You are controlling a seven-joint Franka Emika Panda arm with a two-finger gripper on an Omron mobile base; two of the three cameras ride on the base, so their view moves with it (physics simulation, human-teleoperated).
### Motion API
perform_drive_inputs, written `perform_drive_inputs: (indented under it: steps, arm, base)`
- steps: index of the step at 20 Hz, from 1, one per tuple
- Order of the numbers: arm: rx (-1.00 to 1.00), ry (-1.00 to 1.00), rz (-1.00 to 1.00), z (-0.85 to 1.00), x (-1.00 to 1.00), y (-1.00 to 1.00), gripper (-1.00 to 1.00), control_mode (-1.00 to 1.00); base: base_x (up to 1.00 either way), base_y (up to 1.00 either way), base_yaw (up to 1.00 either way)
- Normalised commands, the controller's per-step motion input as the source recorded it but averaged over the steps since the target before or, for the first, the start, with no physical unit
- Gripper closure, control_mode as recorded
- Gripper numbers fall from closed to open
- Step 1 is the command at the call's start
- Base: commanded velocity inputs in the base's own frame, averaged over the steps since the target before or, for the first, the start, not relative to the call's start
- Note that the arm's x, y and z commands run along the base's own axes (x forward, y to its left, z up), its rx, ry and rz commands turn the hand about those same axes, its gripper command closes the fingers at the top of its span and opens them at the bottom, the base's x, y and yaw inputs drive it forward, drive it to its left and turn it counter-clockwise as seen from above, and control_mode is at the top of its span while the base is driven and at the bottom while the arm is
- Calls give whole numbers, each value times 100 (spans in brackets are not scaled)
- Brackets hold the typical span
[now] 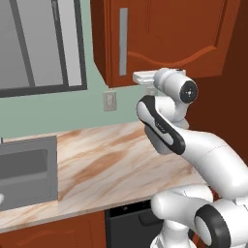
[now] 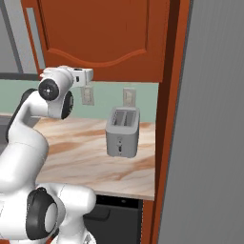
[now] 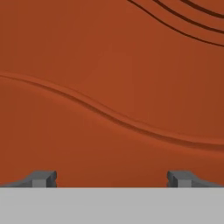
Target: Close all open cabinet doors.
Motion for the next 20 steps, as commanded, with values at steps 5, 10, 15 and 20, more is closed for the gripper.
perform_drive_inputs:
  steps: [5, 10, 15, 20]
  arm:
    - [0, 1, 0, 0, 30, 0, -100, -100]
    - [0, 0, 0, 0, 30, 0, -100, -100]
    - [0, 0, 0, 0, 27, 0, -100, -100]
    - [0, 1, 0, 0, 16, 0, -100, -100]
  base:
    - [0, 0, 0]
    - [0, 0, 0]
    - [0, 0, 0]
    - [0, 0, 0]
